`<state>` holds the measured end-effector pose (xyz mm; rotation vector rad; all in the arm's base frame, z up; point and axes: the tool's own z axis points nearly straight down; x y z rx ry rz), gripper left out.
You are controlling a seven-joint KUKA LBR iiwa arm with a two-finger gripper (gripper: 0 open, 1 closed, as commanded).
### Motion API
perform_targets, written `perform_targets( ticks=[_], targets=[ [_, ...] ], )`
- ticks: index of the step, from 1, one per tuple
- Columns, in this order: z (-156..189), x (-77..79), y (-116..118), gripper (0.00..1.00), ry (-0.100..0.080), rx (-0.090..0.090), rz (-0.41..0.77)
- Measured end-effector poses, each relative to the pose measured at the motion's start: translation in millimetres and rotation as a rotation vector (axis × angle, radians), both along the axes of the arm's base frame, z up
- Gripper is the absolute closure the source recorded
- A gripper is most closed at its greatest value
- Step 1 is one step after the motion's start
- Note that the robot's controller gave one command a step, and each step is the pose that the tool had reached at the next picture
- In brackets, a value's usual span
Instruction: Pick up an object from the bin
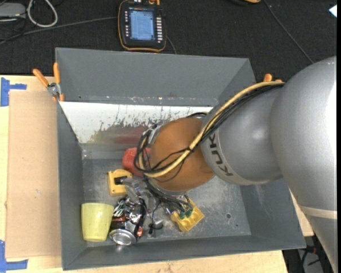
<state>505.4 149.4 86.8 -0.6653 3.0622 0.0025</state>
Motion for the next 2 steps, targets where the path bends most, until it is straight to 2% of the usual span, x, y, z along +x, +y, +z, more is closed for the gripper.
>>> perform_targets(
  ticks=[1, 2],
  targets=[
    [56.1, 5.9, 7.7, 0.00, 0.005, -0.001, 0.027],
    [11.1, -11.1, 15.3, 0.00, -0.013, 0.002, 0.373]
  ],
)
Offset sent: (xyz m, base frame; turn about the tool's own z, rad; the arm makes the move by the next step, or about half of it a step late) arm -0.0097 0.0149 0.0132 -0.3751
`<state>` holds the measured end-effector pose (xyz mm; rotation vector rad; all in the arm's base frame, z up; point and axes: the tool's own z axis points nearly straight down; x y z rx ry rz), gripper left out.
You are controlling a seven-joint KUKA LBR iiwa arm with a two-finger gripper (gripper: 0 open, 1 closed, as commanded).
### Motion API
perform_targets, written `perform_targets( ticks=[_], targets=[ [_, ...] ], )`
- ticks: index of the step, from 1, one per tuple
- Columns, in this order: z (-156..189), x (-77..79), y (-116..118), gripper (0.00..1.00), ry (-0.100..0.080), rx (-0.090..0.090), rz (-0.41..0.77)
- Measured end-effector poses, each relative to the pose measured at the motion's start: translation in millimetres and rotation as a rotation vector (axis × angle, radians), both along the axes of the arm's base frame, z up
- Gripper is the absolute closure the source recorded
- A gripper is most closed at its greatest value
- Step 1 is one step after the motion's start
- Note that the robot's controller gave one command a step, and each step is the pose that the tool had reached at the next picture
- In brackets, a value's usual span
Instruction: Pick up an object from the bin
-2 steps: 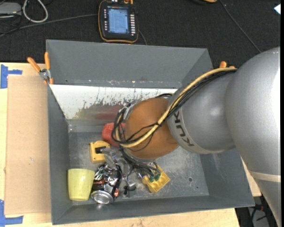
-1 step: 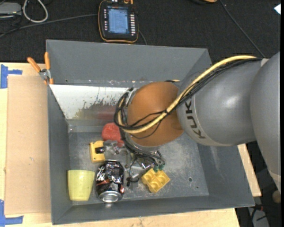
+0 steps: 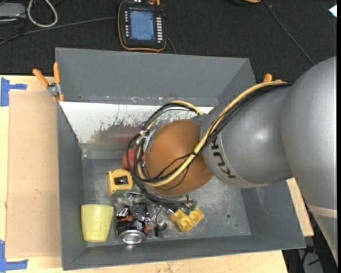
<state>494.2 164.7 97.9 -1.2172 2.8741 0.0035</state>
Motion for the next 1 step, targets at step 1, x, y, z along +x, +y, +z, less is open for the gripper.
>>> perform_targets(
  ticks=[1],
  targets=[
    [-28.9, 1.8, -13.9, 0.00, 0.020, -0.008, -0.002]
  ],
)
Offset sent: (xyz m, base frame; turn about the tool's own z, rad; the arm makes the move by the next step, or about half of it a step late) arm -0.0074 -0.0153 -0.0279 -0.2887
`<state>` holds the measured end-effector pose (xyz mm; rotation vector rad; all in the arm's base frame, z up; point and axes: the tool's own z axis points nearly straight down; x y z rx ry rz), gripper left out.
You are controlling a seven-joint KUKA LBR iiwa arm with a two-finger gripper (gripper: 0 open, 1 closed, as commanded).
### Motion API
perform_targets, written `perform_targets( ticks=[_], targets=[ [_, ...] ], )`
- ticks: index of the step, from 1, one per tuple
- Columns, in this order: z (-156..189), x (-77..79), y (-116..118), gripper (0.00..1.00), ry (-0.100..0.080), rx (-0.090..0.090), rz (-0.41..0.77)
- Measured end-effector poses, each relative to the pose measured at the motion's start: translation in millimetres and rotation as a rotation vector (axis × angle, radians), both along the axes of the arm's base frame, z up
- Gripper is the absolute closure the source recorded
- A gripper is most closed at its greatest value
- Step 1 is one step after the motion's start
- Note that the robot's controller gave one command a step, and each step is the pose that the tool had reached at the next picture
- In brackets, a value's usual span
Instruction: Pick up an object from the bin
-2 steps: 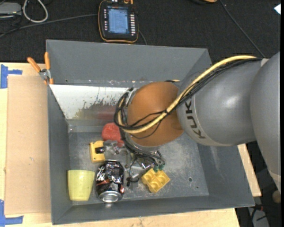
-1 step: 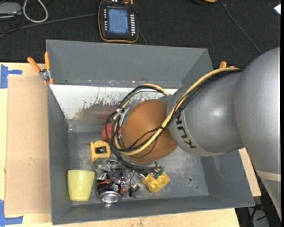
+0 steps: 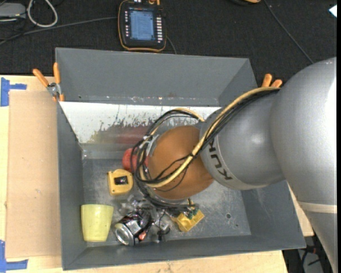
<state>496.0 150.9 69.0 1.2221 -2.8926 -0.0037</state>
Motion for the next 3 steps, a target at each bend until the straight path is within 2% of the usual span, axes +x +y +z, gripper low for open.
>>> perform_targets(
  ticks=[1, 2, 3],
  targets=[
    [5.2, -3.1, 0.8, 1.00, -0.040, 0.012, 0.284],
    [5.2, -3.1, 0.7, 1.00, -0.040, 0.012, 0.283],
    [35.0, -6.9, 0.4, 1.00, -0.026, 0.010, 0.283]
  ],
)
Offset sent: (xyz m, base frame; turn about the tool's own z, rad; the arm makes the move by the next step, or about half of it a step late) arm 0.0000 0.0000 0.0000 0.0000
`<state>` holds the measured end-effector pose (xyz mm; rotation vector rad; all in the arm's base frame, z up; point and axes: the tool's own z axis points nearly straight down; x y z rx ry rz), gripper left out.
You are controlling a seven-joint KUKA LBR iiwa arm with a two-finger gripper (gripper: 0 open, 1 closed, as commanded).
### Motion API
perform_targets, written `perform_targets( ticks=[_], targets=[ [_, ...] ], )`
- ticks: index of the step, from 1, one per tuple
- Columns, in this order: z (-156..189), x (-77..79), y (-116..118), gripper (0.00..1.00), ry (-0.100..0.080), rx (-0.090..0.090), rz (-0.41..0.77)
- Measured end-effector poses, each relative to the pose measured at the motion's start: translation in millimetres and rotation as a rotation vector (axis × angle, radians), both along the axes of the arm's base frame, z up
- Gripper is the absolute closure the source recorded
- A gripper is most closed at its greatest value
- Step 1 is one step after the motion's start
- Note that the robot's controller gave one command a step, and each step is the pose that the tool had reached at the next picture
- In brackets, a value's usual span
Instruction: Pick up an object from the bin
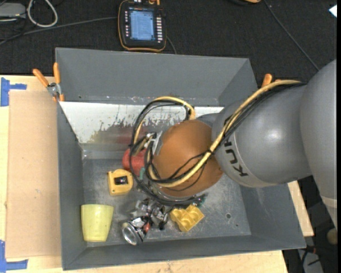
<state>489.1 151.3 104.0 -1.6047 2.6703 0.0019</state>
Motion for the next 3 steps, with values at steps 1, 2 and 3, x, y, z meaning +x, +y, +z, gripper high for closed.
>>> perform_targets(
  ticks=[1, 2, 3],
  targets=[
    [36.4, 2.5, 0.5, 1.00, 0.000, 0.000, 0.001],
    [71.4, 2.1, 1.0, 1.00, 0.001, 0.001, -0.002],
    [84.3, 2.8, 1.5, 1.00, -0.001, 0.002, -0.005]
  ],
)
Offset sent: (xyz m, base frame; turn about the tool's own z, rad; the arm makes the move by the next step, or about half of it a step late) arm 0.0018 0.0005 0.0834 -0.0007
